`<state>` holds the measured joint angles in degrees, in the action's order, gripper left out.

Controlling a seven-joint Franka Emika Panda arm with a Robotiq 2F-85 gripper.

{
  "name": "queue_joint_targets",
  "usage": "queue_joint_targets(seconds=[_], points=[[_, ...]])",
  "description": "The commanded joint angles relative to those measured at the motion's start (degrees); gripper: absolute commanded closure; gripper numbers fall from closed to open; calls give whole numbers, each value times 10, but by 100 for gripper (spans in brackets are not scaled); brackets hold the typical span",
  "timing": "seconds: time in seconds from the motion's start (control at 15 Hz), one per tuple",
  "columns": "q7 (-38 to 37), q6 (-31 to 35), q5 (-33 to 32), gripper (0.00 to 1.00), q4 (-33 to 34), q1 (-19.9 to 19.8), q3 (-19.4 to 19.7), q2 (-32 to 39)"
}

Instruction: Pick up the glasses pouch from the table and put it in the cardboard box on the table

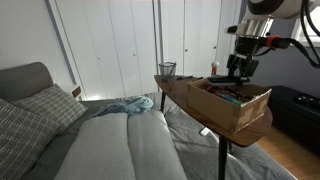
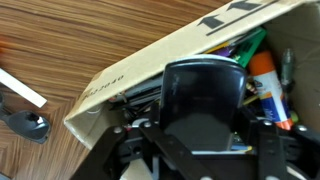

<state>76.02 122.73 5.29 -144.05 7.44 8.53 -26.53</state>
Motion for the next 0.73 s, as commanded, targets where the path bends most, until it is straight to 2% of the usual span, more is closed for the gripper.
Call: queue_joint_targets(seconds=[0.0, 0.13, 0.53, 0.6, 0.67], points=[[15, 13, 8, 1, 13, -4, 1, 19], [19, 2, 19, 0, 14, -4, 6, 4], [16, 15, 59, 0, -29, -28, 45, -162], [7, 8, 43, 0, 6, -15, 32, -88], [6, 8, 43, 0, 1, -20, 41, -115]])
